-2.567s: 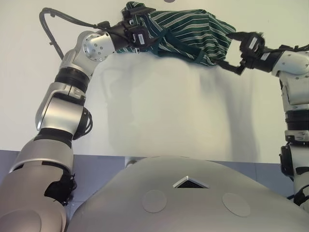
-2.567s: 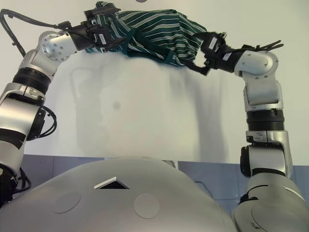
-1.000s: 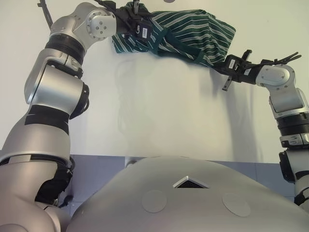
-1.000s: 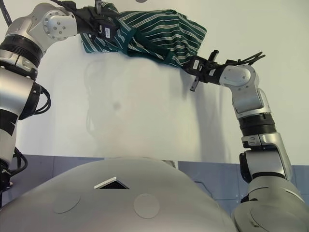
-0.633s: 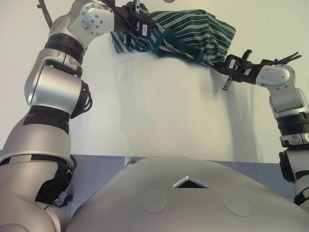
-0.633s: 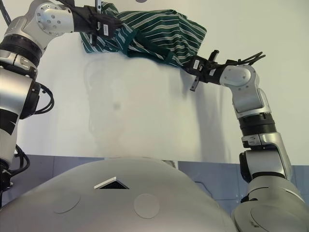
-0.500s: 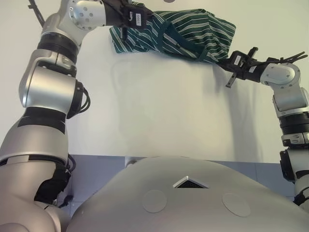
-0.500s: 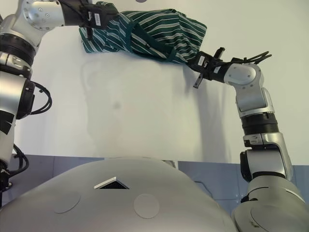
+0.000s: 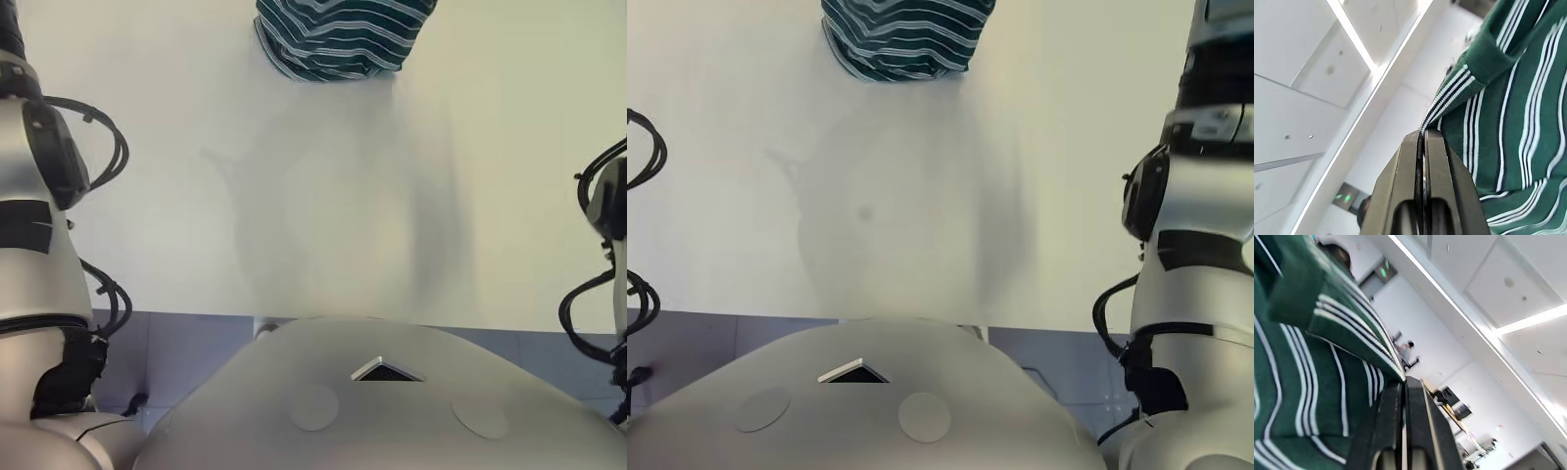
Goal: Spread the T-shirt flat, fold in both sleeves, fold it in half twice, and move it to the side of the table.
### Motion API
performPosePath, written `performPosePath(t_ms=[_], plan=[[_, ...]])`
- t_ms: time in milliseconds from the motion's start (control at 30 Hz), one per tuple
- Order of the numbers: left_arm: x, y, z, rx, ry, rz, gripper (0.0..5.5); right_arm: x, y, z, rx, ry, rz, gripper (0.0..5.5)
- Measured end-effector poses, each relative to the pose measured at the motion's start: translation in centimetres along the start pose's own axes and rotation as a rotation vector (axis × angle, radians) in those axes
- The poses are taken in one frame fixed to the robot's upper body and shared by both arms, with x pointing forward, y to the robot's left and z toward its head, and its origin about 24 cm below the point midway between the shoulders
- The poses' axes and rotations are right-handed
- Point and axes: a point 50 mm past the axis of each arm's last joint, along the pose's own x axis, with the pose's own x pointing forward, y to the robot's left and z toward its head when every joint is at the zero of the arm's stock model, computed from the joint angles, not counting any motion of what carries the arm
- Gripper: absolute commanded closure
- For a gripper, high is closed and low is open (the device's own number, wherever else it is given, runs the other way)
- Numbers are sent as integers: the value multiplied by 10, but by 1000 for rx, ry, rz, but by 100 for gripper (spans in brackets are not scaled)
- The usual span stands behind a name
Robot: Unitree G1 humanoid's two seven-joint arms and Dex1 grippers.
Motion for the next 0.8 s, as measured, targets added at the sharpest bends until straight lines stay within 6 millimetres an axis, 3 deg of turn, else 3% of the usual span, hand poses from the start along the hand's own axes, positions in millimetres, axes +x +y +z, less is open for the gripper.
performPosePath(t_ms=[100,200,267,367,533,800], plan=[[21,-6,5,68,93,-4,548,23,-7,10,-39,49,5,550],[30,6,9,128,187,30,548,40,-14,34,-55,50,21,550],[33,8,8,166,238,35,548,44,-10,33,-40,84,26,550],[38,11,13,232,281,51,548,45,-8,27,-51,142,17,550],[43,37,27,284,308,141,548,49,-20,39,-58,148,-88,550],[44,47,38,266,249,179,548,46,-36,47,-39,114,-177,550]])
